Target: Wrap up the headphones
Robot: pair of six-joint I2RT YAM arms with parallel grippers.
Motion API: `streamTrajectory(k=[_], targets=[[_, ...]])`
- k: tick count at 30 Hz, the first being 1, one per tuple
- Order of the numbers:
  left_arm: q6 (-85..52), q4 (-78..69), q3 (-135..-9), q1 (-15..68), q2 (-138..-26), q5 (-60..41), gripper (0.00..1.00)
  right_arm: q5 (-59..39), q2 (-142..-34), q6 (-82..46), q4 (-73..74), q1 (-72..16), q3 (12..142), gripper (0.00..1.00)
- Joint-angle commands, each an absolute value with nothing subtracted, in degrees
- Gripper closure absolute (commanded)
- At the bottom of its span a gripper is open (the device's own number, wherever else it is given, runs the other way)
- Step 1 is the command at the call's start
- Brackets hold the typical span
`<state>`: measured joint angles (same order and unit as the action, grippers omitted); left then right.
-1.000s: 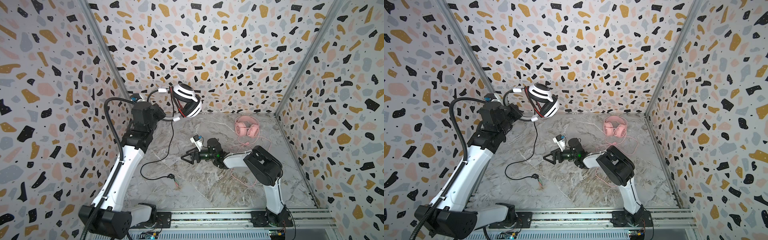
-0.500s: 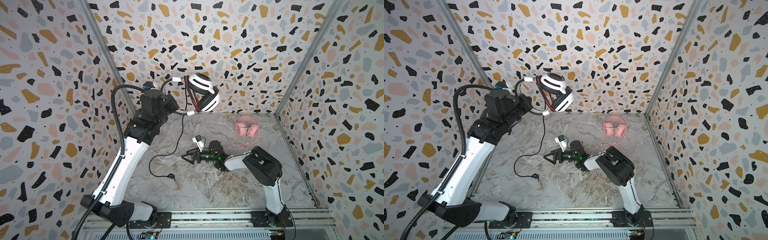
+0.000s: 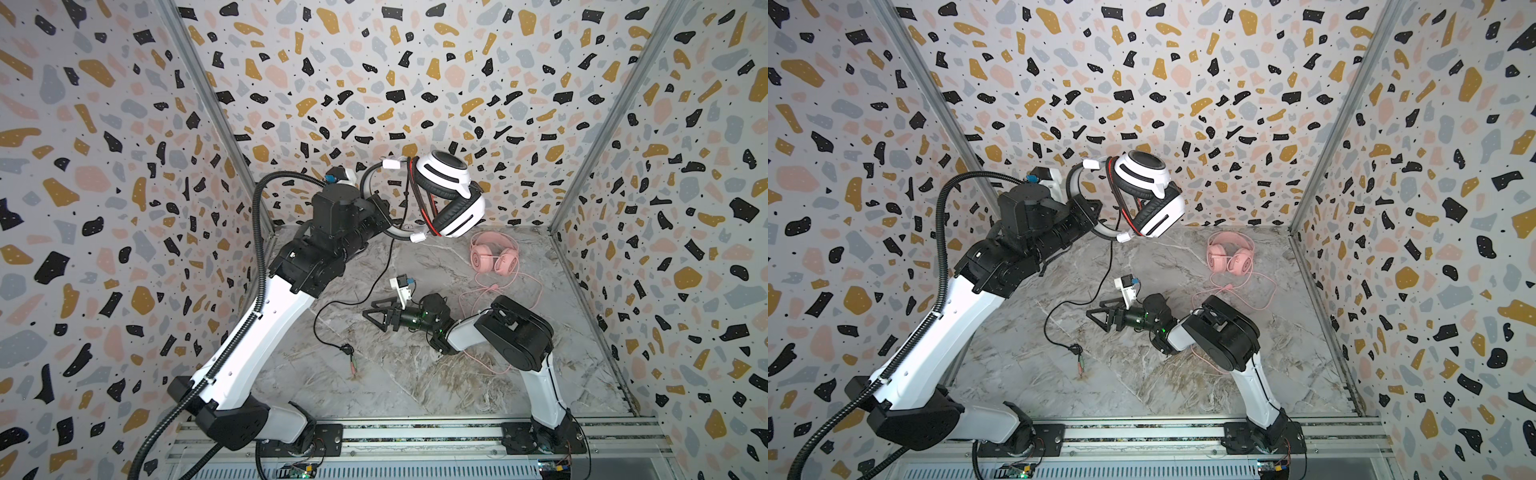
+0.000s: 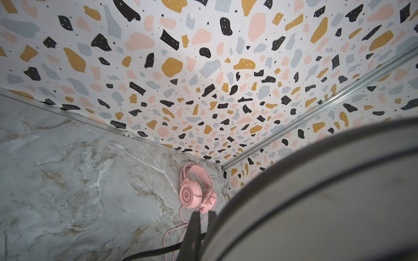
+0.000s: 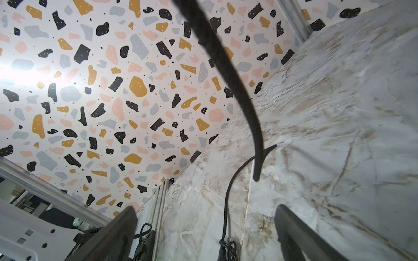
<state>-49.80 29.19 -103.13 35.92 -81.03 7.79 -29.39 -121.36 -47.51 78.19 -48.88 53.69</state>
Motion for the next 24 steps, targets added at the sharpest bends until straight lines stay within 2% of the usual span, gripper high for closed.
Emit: streamTrajectory(k=[1, 11, 24], targets=[[-53.11, 22.1, -106.76, 38.4, -80.56, 7.59, 1.0, -25.53, -119.34, -45.76, 83.69, -49.52, 52.22, 0.04], [-54.87, 21.32, -106.3, 43.11, -78.73, 7.76, 1.0, -18.62, -117.95, -46.21, 93.21, -49.22, 44.24, 0.07], [-51.79, 20.57, -103.97, 43.68, -76.51, 13.09, 1.0, -17.95, -118.31, -48.39, 98.07, -44.02, 39.03, 0.11]])
